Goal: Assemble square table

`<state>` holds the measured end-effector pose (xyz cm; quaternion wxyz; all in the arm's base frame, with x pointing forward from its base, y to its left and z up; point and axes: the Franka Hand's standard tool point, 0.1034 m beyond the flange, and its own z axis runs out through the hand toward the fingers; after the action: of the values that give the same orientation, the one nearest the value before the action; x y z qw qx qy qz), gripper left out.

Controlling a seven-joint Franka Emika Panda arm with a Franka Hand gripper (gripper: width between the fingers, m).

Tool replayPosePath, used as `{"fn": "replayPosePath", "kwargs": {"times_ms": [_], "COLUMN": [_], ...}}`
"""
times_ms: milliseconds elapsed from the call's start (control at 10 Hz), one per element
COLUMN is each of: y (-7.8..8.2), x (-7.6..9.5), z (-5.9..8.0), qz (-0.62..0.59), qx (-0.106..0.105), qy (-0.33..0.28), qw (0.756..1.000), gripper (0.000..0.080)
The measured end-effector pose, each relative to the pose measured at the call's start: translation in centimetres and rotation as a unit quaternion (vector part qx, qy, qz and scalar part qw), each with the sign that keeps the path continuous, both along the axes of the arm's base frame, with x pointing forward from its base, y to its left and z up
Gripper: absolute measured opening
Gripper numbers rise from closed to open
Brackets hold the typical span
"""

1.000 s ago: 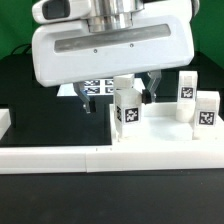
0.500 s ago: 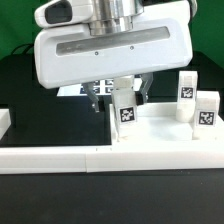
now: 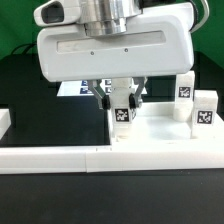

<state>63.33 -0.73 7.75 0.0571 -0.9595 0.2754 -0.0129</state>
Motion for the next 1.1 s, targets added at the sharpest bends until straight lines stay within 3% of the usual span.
{"fn": "replayPosePath", "kwargs": {"times_ms": [100, 300, 400, 600, 800, 900, 1000, 1100], "y": [0.1, -0.1, -0.5, -0.1, -0.2, -0.1, 0.8, 1.5], "x": [0.1, -0.2, -0.4, -0.6, -0.7, -0.6, -0.4, -0.7], "z": [0.0, -0.1, -0.2, -0.2, -0.2, -0.2, -0.2, -0.4], "qz": [-0.111, -0.307, -0.398, -0.504, -0.486, -0.473, -0.382, -0.314], "qx": [-0.006, -0.002, 0.019, 0.026, 0.025, 0.022, 0.004, -0.002], "qy": [0.021, 0.051, 0.065, 0.082, 0.080, 0.076, 0.044, 0.031], "qw": [0.994, 0.950, 0.915, 0.859, 0.870, 0.877, 0.923, 0.949], "gripper": [0.0289, 0.0290, 0.0291, 0.0291, 0.0308, 0.0516, 0.0614, 0.0614]}}
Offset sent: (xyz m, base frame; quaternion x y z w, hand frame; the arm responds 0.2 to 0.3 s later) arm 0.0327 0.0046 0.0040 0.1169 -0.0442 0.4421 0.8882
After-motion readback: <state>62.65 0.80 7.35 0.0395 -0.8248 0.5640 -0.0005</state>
